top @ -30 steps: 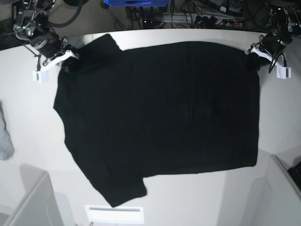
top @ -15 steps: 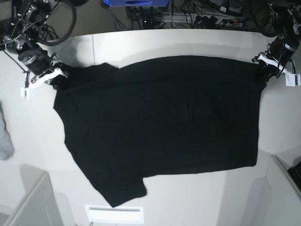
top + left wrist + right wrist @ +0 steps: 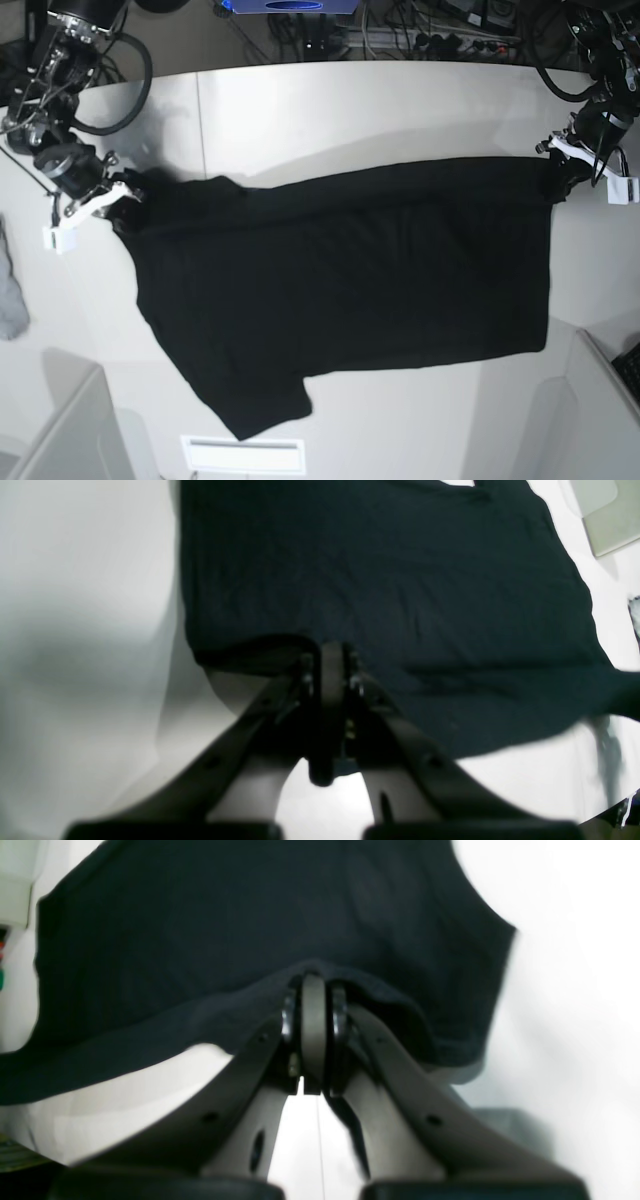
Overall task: Fold the T-shirt properly
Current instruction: 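Lift the shoulders with both grippers and pull them toward the robot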
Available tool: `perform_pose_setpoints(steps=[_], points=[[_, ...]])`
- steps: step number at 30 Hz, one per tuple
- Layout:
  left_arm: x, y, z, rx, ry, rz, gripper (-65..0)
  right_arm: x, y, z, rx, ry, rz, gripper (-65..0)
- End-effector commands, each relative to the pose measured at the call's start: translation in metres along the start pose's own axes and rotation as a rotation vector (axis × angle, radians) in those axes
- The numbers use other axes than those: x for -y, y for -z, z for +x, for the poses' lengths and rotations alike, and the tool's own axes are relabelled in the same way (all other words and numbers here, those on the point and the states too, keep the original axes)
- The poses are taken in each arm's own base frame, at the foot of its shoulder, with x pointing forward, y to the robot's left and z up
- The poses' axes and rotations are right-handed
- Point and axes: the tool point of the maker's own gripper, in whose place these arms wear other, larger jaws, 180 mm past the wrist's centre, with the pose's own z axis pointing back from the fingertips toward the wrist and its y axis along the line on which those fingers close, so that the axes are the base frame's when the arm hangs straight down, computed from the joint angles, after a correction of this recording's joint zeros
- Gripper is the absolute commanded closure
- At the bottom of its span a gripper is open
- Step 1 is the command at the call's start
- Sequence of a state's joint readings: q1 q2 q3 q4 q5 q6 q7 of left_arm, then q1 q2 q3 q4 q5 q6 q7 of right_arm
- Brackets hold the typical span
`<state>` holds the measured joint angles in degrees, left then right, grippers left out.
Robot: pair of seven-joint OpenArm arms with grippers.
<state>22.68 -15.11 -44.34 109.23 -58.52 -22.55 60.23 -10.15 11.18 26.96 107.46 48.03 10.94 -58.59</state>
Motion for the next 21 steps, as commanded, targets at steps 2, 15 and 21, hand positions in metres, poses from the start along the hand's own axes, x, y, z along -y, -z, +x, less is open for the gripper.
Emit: perform_pose_setpoints(steps=[2, 15, 21], points=[[0.003, -0.001, 0.019, 0.057, 0.018, -0.013, 0.0, -0.004, 0.005, 0.018, 0.038, -0.011, 0.023, 0.0], [-0.022, 0.024, 0.032, 0.091, -0.132, 0.003, 0.0, -0.024, 0.052, 0.033, -0.024, -0.061, 0.057, 0.0], [-0.032, 0.035, 0.035, 0.099, -0.198, 0.007, 0.0, -0.027, 0.065, 0.040, -0.043, -0.088, 0.046, 0.0]])
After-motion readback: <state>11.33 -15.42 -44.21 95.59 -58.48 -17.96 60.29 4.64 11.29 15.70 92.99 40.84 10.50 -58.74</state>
